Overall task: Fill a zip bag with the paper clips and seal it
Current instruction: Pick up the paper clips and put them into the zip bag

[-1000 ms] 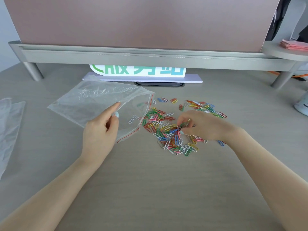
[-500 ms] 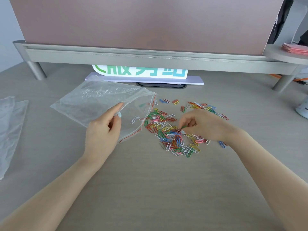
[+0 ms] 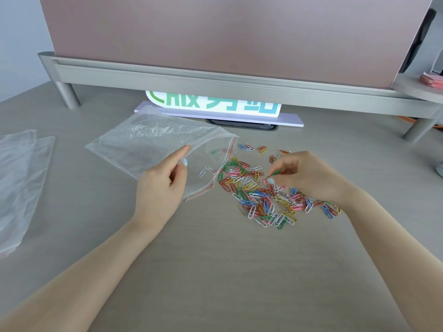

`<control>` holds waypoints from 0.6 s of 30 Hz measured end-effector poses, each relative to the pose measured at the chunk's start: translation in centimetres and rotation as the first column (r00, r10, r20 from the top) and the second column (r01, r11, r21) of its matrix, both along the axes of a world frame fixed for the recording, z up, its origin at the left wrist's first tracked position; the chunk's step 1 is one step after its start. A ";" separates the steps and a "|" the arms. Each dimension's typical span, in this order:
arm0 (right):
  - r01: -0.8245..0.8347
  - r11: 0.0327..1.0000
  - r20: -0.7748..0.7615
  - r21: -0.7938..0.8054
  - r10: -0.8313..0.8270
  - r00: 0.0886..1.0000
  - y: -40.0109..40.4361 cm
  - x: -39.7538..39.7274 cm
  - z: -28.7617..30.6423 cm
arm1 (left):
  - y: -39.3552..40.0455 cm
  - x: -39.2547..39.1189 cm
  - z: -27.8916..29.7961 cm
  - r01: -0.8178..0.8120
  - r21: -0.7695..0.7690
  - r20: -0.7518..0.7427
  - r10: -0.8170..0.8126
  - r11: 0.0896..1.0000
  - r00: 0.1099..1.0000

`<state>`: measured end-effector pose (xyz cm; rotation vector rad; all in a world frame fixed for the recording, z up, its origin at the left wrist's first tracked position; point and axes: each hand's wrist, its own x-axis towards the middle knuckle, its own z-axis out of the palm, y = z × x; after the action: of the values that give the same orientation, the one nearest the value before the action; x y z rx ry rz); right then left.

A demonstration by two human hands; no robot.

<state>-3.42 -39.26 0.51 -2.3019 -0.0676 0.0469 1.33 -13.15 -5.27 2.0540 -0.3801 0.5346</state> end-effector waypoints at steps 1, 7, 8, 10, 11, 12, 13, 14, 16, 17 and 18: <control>0.018 0.999 0.023 0.039 -0.019 1.000 0.4 0.1 0.1 | 0.0 0.0 0.0 0.000 -0.006 0.004 0.000 1.000 1.000; 0.033 0.985 0.123 0.172 -0.055 0.991 5.4 2.5 0.3 | -0.1 0.0 0.3 -0.008 -0.052 0.050 0.011 0.999 0.999; 0.027 0.981 0.127 0.192 -0.052 0.991 6.4 3.0 0.1 | -0.1 0.0 0.3 -0.008 -0.056 0.055 0.011 0.998 0.998; 0.000 0.979 0.120 0.203 -0.024 0.992 8.5 4.0 -0.3 | -0.1 -0.1 0.4 -0.002 -0.061 0.065 0.006 0.998 0.998; -0.025 0.980 0.114 0.197 0.002 0.993 9.7 4.5 -0.6 | -0.1 -0.1 0.4 0.003 -0.064 0.067 0.001 0.998 0.998; -0.052 0.980 0.109 0.192 0.031 0.994 10.7 4.9 -0.9 | 0.0 -0.1 0.4 0.004 -0.068 0.067 0.000 0.998 0.998; -0.071 0.981 0.107 0.183 0.052 0.993 11.6 5.4 -1.3 | 0.0 -0.1 0.4 0.002 -0.071 0.068 0.002 0.997 0.998; -0.082 0.981 0.114 0.175 0.063 0.992 12.4 5.8 -1.6 | 0.0 -0.1 0.4 -0.002 -0.073 0.070 0.007 0.997 0.998; -0.071 0.987 0.139 0.146 0.051 0.989 13.6 6.4 -1.8 | -0.1 -0.1 0.3 -0.010 -0.071 0.076 0.015 0.997 0.997; -0.057 0.991 0.149 0.123 0.038 0.988 14.1 6.5 -1.7 | -0.1 0.0 0.3 -0.013 -0.070 0.078 0.018 0.997 0.997; -0.045 0.995 0.157 0.093 0.030 0.987 14.5 6.7 -1.7 | -0.1 0.0 0.3 -0.015 -0.070 0.082 0.020 0.997 0.996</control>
<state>3.25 -24.76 -1.23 -2.2047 -0.1890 -0.1145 1.31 -13.26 -4.94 1.9747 -0.3873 0.6359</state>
